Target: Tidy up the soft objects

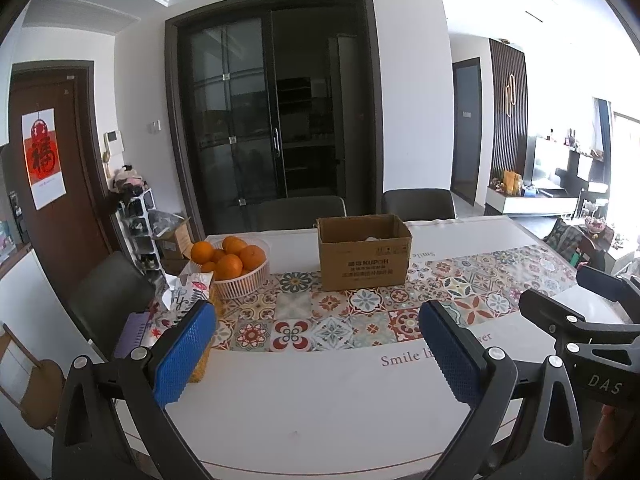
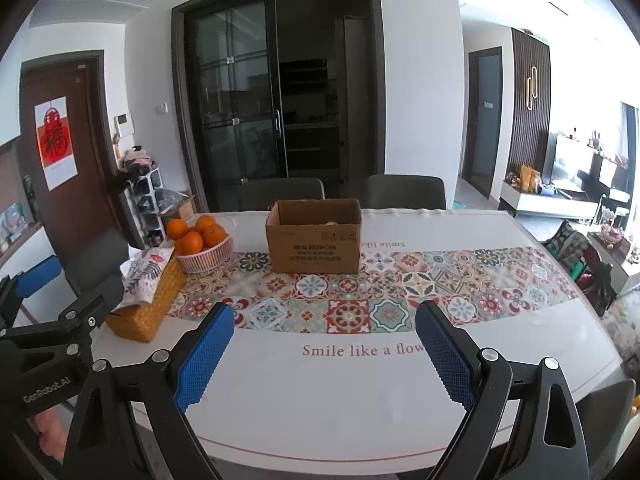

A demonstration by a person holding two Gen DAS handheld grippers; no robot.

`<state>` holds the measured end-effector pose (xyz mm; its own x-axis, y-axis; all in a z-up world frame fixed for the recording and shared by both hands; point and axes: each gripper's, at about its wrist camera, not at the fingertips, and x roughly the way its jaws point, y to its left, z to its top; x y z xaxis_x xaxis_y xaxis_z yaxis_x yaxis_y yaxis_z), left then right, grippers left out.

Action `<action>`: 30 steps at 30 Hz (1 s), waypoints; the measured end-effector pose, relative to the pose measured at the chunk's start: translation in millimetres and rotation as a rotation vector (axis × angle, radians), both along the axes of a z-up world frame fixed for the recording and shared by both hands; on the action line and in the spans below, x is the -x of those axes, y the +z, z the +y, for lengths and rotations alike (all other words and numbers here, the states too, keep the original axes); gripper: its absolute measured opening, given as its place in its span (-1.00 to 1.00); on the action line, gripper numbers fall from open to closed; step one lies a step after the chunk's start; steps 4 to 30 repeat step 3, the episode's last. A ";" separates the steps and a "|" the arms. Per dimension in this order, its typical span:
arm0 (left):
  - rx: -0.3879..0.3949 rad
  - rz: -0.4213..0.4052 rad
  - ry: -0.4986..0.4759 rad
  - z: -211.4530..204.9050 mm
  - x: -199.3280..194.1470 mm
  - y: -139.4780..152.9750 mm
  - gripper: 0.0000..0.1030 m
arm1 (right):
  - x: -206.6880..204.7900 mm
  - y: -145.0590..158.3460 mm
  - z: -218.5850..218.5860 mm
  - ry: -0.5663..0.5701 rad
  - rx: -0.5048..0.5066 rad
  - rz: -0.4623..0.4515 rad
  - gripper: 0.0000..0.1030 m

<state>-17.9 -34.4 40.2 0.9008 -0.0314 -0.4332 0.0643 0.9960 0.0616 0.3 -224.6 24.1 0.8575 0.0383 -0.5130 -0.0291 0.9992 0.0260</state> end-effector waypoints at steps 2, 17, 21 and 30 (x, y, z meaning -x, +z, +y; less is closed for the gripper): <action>0.002 0.002 -0.002 0.6 0.0 -1.0 1.00 | -0.5 -0.5 1.8 0.000 0.001 0.001 0.81; 0.003 0.004 -0.002 0.4 -0.1 -1.3 1.00 | -0.7 -0.6 2.2 0.001 0.002 0.002 0.81; 0.003 0.004 -0.002 0.4 -0.1 -1.3 1.00 | -0.7 -0.6 2.2 0.001 0.002 0.002 0.81; 0.003 0.004 -0.002 0.4 -0.1 -1.3 1.00 | -0.7 -0.6 2.2 0.001 0.002 0.002 0.81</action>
